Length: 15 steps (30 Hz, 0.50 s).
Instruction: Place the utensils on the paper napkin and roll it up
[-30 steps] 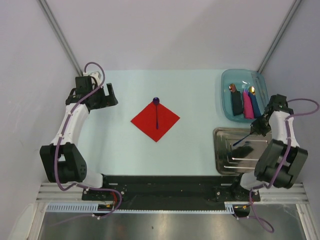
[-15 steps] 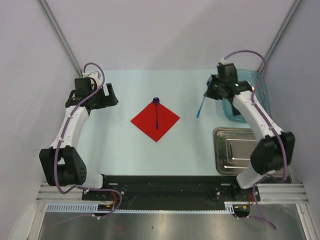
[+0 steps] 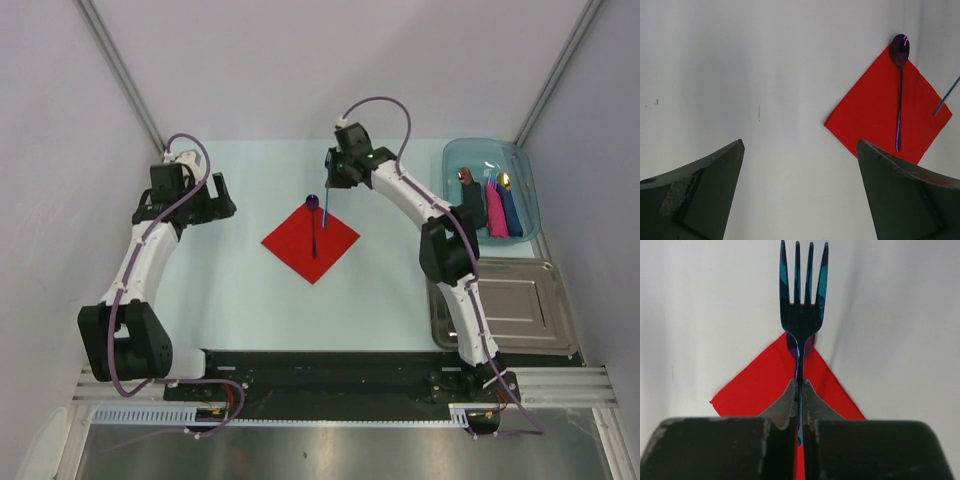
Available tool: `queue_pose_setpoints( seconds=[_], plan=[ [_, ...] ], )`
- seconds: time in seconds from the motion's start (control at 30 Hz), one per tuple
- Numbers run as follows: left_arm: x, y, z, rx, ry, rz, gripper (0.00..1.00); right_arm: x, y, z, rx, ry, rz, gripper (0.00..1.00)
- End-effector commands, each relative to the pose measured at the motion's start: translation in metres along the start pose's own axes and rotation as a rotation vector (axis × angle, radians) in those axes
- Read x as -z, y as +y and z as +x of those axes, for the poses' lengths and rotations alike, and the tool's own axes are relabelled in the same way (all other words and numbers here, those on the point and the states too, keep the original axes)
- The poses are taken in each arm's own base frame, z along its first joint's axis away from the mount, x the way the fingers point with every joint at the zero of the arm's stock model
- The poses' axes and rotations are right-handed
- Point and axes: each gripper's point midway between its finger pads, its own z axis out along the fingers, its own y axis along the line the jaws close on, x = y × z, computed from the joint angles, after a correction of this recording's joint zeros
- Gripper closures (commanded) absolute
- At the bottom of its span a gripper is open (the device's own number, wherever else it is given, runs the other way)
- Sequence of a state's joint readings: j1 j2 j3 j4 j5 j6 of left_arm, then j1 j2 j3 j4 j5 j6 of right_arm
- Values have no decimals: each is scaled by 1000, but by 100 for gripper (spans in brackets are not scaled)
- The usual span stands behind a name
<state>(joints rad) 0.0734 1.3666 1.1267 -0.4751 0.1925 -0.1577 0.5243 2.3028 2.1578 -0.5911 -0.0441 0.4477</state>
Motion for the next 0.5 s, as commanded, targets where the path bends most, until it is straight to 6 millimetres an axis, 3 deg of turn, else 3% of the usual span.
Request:
queue_pose_setpoints(
  seconds=[0.0,0.23,0.47],
  plan=[
    [2,5,-9,-1,-47,-23,0,-15,31,0,17,-7,-77,100],
    [-3,7,6,4,2,-20,0,-28,42,48,9,127,-105,100],
    [-5,5,8,8,11,-9,0,-31,36,68,14,188,-104,100]
  ],
)
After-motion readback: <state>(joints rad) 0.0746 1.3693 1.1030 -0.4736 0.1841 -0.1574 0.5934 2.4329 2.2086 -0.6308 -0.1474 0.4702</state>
